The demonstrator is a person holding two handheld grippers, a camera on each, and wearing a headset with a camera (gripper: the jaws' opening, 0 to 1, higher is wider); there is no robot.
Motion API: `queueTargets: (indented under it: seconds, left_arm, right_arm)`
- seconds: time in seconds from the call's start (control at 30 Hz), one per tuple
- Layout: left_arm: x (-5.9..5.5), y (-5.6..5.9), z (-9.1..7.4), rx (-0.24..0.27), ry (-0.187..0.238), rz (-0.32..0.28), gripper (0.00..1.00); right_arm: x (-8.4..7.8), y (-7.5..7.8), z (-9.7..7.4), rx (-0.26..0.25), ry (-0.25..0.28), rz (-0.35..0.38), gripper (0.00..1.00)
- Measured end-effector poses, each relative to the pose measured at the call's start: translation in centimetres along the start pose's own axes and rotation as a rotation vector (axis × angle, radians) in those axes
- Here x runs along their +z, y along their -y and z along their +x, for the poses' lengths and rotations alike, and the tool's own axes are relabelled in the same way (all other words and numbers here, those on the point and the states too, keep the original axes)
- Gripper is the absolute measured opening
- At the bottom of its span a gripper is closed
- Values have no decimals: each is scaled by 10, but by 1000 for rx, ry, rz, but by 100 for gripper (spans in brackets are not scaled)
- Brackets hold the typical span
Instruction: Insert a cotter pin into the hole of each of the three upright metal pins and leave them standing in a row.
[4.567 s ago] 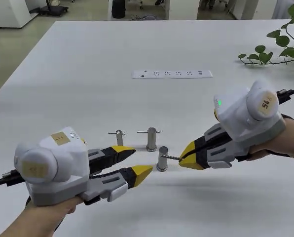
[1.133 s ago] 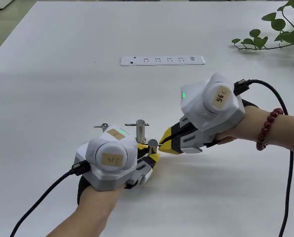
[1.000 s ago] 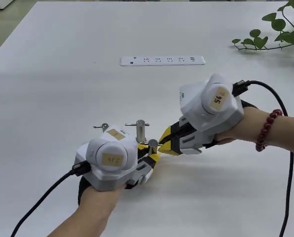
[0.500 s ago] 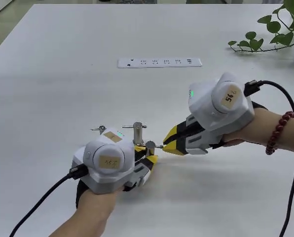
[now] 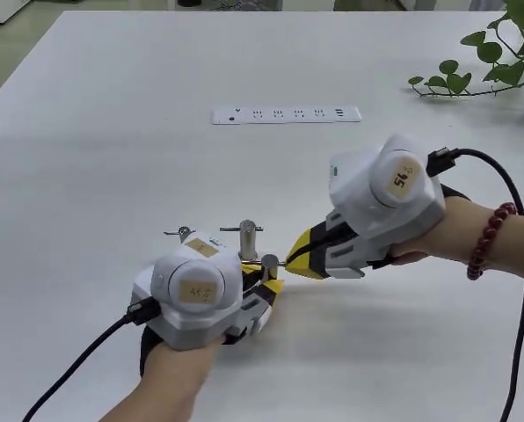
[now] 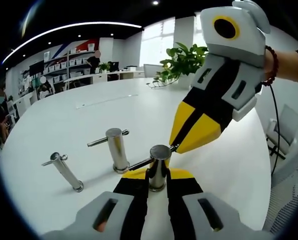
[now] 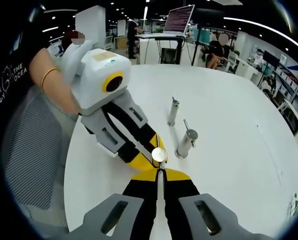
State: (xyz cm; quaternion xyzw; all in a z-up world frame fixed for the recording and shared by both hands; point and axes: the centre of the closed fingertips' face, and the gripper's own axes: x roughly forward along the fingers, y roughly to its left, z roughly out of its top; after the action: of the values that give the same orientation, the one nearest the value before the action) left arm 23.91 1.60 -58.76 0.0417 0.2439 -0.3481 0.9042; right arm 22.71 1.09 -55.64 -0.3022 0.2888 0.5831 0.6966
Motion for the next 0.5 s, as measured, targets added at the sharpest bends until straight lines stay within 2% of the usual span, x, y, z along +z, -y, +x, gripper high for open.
queueTargets:
  seconds: [0.5]
  left_arm:
    - [0,0,1,14,4,-32,11]
  right_arm:
    - [1,1,4,-4,-3,-11,0]
